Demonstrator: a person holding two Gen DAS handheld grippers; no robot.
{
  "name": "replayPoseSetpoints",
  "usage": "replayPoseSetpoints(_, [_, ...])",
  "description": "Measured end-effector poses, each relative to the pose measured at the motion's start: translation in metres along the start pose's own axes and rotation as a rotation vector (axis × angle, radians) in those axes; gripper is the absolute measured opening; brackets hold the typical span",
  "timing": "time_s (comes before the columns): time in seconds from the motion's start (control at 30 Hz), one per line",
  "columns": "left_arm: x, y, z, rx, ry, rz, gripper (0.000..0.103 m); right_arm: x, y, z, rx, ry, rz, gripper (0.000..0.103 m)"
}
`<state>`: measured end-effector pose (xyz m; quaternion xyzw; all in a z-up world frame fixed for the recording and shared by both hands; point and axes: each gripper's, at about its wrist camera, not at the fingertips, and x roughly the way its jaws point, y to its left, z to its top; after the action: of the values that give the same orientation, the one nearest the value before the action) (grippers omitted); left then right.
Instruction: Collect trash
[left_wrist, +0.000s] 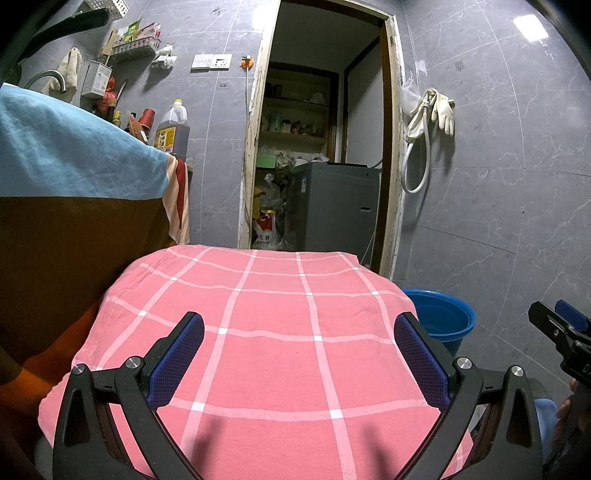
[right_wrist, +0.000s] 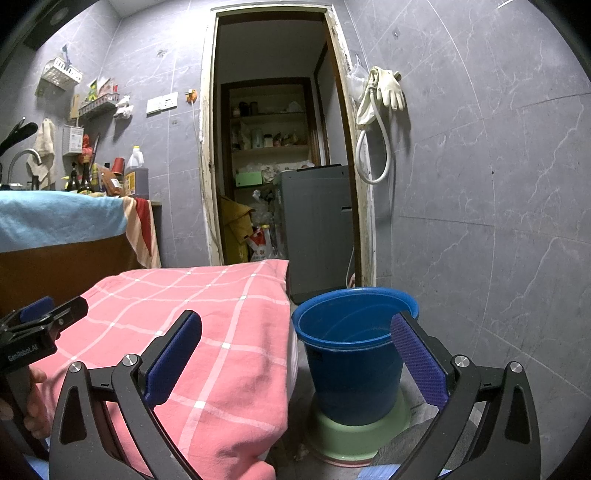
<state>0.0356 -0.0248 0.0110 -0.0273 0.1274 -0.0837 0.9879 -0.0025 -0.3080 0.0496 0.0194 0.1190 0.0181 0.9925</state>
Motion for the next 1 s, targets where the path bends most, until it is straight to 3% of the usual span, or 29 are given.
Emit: replayPoseSetpoints(1.0, [-0.0026, 0.0042, -0.0050, -0.004, 0.008, 0.010, 0.101, -0.0010, 0.0008, 0.0000, 0.001, 0.002, 0.000, 0.103])
